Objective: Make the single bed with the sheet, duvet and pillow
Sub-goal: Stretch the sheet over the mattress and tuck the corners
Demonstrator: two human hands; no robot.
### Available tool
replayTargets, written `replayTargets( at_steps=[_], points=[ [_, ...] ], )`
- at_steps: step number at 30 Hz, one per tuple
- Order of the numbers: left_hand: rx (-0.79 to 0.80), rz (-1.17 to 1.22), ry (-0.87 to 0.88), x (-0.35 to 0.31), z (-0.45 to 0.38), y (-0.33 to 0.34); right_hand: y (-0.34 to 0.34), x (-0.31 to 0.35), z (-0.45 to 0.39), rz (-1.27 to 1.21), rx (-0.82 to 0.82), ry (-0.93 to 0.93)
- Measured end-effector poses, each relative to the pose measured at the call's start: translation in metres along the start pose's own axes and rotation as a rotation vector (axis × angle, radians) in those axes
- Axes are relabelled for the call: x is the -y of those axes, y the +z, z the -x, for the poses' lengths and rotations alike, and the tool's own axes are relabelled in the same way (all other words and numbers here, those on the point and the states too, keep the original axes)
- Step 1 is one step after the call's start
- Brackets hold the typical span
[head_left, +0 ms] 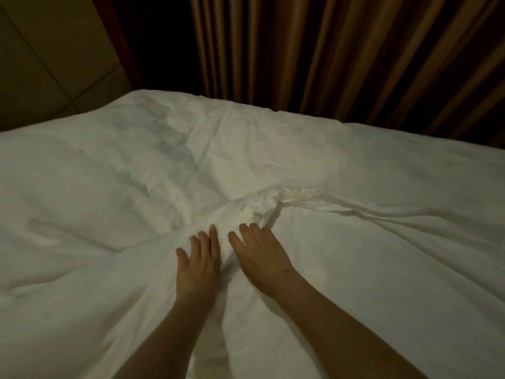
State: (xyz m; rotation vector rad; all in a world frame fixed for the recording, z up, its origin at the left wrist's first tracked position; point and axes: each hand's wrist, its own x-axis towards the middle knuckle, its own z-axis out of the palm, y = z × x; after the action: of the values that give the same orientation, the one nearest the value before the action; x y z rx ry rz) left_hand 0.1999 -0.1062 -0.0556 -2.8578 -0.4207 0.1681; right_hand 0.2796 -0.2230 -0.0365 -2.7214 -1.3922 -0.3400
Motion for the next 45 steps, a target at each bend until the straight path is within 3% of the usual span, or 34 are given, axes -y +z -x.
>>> replayTargets(
  at_steps=[4,11,15,19,22,27,32,35,39,45],
  points=[
    [0.007,0.052,-0.024,0.016,0.029,0.005,0.006,0.031,0.011,-0.004,0.031,-0.141],
    [0.031,0.141,-0.262,0.077,0.069,0.015,0.022,0.09,-0.011,-0.029,-0.018,-0.292],
    [-0.064,0.056,-0.142,0.116,0.081,0.045,0.025,0.138,-0.031,-0.015,0.001,-0.337],
    [-0.334,-0.023,0.042,0.173,0.048,0.027,0.017,0.174,-0.061,-0.053,-0.091,-0.175],
    [-0.354,0.063,0.121,0.214,0.031,-0.002,-0.009,0.192,-0.101,-0.053,-0.107,-0.031],
    [-0.296,0.281,0.07,0.246,0.023,-0.037,-0.06,0.209,-0.142,0.03,-0.049,0.107],
    [0.085,0.331,-0.089,0.242,0.059,-0.038,-0.084,0.207,-0.146,0.125,0.029,0.125],
    [0.074,0.388,-0.099,0.244,0.081,-0.027,-0.091,0.206,-0.147,0.148,0.05,0.112],
    [-0.123,0.266,-0.023,0.259,0.064,-0.017,-0.093,0.206,-0.145,0.146,0.075,0.174],
    [0.026,0.162,0.069,0.304,0.017,-0.103,-0.119,0.194,-0.175,0.116,0.091,0.291]
  ],
)
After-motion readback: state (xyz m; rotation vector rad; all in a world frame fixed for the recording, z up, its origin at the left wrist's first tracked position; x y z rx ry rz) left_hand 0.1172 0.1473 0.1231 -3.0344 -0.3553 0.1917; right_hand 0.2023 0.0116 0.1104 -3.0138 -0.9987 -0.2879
